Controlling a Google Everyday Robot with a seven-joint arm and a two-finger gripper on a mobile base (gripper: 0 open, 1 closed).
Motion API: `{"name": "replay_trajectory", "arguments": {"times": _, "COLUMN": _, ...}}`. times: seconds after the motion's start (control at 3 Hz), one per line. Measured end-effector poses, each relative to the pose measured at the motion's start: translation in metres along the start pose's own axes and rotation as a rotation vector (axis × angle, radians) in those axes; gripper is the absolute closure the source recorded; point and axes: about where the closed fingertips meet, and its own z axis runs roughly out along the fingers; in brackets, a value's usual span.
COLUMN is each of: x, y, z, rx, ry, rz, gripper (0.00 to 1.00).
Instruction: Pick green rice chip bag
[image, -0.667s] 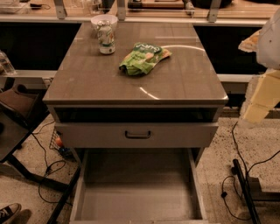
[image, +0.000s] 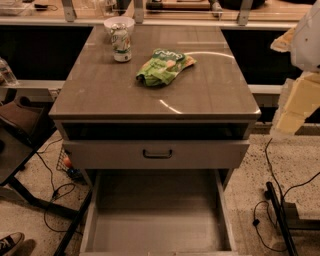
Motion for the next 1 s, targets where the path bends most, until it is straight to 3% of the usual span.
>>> {"name": "replay_trajectory", "arguments": {"times": 0.33, "x": -0.013, "y": -0.054, "z": 0.007, "rx": 0.024, "ry": -0.044, "rz": 0.101, "gripper": 0.0}}
{"name": "replay_trajectory", "arguments": {"times": 0.67, "x": -0.021, "y": -0.099, "z": 0.011, "rx": 0.064, "ry": -0.11, "rz": 0.286, "gripper": 0.0}}
{"name": "replay_trajectory", "arguments": {"times": 1.0, "x": -0.026, "y": -0.154, "z": 0.014, "rx": 0.191, "ry": -0.188, "rz": 0.542, "gripper": 0.0}}
